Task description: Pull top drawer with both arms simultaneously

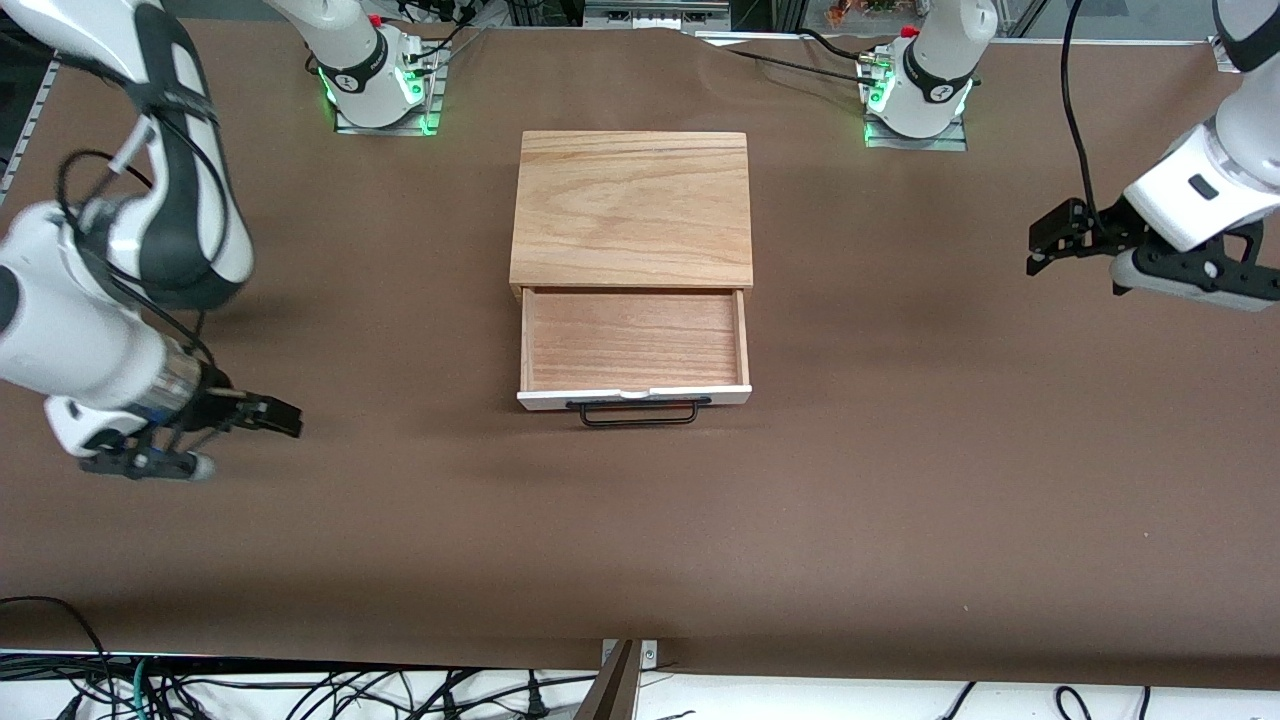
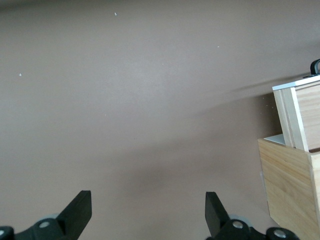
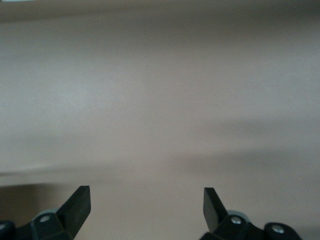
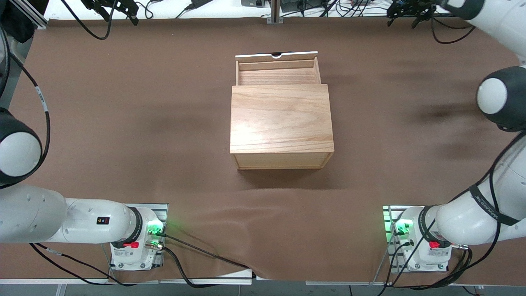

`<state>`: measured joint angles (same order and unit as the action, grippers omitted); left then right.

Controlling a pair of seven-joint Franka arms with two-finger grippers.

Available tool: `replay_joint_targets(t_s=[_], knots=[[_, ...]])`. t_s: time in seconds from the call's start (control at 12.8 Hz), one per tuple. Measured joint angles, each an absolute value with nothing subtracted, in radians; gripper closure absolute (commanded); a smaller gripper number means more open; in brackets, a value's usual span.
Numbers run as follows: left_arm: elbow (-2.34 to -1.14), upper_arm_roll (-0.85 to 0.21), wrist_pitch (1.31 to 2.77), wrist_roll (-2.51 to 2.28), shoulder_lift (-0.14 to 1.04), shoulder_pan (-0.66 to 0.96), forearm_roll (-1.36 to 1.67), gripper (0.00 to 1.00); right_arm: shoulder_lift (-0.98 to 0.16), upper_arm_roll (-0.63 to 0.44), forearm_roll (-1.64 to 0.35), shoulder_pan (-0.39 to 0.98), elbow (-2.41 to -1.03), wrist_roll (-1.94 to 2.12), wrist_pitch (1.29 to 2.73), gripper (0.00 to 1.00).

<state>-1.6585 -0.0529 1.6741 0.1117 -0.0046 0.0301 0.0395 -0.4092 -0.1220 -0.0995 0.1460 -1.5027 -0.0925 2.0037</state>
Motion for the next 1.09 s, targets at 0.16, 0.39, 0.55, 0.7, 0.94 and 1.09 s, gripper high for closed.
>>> replay_joint_targets(t_s=[0.16,0.39,0.55,0.7,0.94,1.09], knots=[[-1.676,-0.054,1.672,0.104,-0.034,0.032,0.039,0.0,-0.272,-0.122,-0.089,0.1,-1.549,-0.09,1.974,0.0],[-1.685,-0.047,1.661,0.103,-0.037,0.028,0.039,0.0,-0.089,-0.115,0.048,0.076,-1.585,-0.086,1.848,0.0],[-1.685,-0.042,1.661,0.103,-0.035,0.02,0.039,0.0,-0.039,-0.101,0.067,0.076,-1.606,-0.106,1.75,0.0],[-1.685,-0.042,1.66,0.103,-0.033,0.002,0.039,0.0,-0.033,-0.096,0.065,0.076,-1.617,-0.117,1.727,0.0],[-1.685,-0.043,1.644,0.103,-0.033,-0.001,0.039,0.0,-0.047,-0.096,0.057,0.075,-1.624,-0.119,1.724,0.0],[-1.685,-0.045,1.642,0.103,-0.033,-0.001,0.039,0.0,-0.06,-0.096,0.055,0.073,-1.622,-0.119,1.724,0.0]])
